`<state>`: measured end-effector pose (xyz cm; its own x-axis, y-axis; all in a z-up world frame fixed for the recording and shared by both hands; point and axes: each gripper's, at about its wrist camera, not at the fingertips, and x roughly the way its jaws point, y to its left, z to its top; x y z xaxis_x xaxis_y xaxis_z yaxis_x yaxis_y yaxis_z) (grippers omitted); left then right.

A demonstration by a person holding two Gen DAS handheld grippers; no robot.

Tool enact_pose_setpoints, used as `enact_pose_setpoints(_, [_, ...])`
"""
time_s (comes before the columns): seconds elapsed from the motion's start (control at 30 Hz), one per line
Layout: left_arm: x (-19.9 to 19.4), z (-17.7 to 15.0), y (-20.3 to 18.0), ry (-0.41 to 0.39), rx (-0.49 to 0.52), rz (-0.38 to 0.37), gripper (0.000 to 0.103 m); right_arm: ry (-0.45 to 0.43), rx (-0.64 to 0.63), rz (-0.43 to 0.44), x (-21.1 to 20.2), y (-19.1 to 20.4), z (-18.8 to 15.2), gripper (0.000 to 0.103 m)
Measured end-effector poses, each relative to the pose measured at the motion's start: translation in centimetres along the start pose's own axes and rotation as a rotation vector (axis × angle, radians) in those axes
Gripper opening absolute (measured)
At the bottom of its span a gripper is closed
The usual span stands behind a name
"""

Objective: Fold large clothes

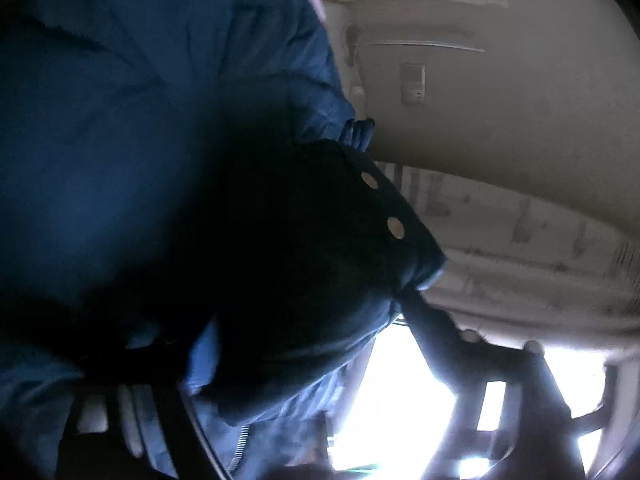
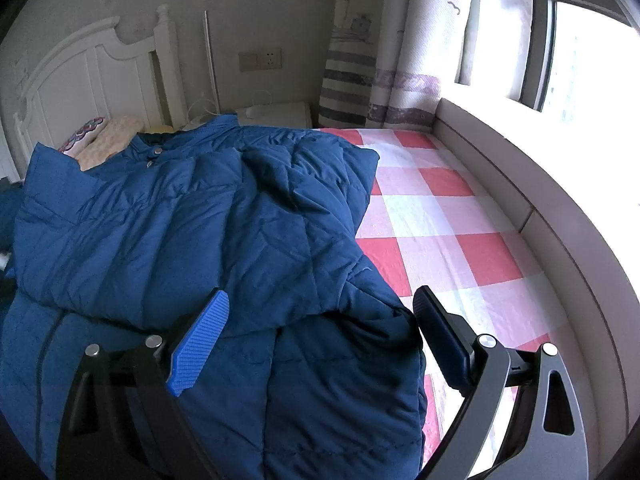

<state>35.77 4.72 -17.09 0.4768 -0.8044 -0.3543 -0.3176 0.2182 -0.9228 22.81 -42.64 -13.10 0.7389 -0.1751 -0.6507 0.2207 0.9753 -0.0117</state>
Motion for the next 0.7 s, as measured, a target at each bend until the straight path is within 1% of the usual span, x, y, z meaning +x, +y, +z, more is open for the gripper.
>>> enact_pose_setpoints(0.03, [0.4,0.1,0.0,0.014,0.009,-0.005,0.044,0.003,0.002,0.001,0.0,0.0,0.0,0.090])
enact_pose_setpoints(0.07, [0.6,0.0,-0.2,0.020,0.020,-0.010,0.017,0.005,0.004,0.001,0.1,-0.1,0.0,0.090])
enact_pose_setpoints(0.1, [0.0,-0.5,-0.4,0.012,0.032,-0.036,0.006,0.006,0.006,0.003,0.1,-0.1,0.0,0.090])
enact_pose_setpoints(0.13, [-1.4,-1.4,-1.2,-0.052,0.088,-0.050,0.004,0.006,0.007,0.003,0.1,-0.1,0.0,0.090])
enact_pose_setpoints(0.17, [-2.7,-2.4,-2.5,-0.113,0.167,-0.026,0.003,0.005,0.008,0.004,0.0,-0.2,-0.1,0.090])
enact_pose_setpoints(0.23, [-5.6,-6.0,-5.6,-0.300,0.407,0.057,0.002,0.005,0.010,0.006,0.0,-0.2,-0.1,0.090])
enact_pose_setpoints(0.27, [-7.2,-8.9,-7.5,-0.440,0.577,0.136,0.002,0.005,0.009,0.004,0.0,-0.2,-0.1,0.090])
enact_pose_setpoints(0.3, [-8.1,-11.3,-8.6,-0.549,0.694,0.213,0.004,0.006,0.009,0.005,0.0,-0.2,-0.1,0.090])
enact_pose_setpoints(0.33, [-8.4,-13.4,-9.0,-0.635,0.768,0.317,0.006,0.007,0.008,0.006,0.0,-0.2,-0.1,0.090])
enact_pose_setpoints(0.37, [-8.1,-14.2,-8.8,-0.673,0.779,0.401,0.014,0.007,0.008,0.008,0.0,-0.2,-0.1,0.090])
enact_pose_setpoints(0.4, [-7.5,-14.2,-8.3,-0.676,0.764,0.482,0.024,0.007,0.008,0.010,0.0,-0.3,0.0,0.090])
enact_pose_setpoints(0.43, [-6.7,-13.4,-7.5,-0.642,0.734,0.549,0.060,0.007,0.009,0.012,0.0,-0.3,0.0,0.090])
enact_pose_setpoints(0.47, [-6.3,-12.6,-6.9,-0.621,0.696,0.581,0.080,0.007,0.011,0.011,0.0,-0.3,0.0,0.090])
enact_pose_setpoints(0.53, [-6.7,-10.7,-5.2,-0.605,0.598,0.636,0.078,0.006,0.014,0.014,0.0,-0.4,0.0,0.090])
enact_pose_setpoints(0.57, [-8.1,-9.9,-4.2,-0.613,0.548,0.623,0.078,0.006,0.015,0.013,0.0,-0.4,0.0,0.090])
enact_pose_setpoints(0.6, [-9.8,-9.5,-4.0,-0.645,0.501,0.570,0.078,0.005,0.017,0.013,0.0,-0.4,0.0,0.090])
enact_pose_setpoints(0.63, [-10.4,-9.8,-4.8,-0.693,0.471,0.536,0.078,0.004,0.018,0.013,-0.1,-0.4,0.0,0.090])
enact_pose_setpoints(0.67, [-13.0,-9.7,-5.2,-0.787,0.442,0.472,0.078,0.003,0.019,0.014,-0.1,-0.5,0.0,0.090])
enact_pose_setpoints(0.7, [-14.3,-9.8,-5.7,-0.835,0.446,0.440,0.079,0.001,0.020,0.013,-0.1,-0.4,0.0,0.090])
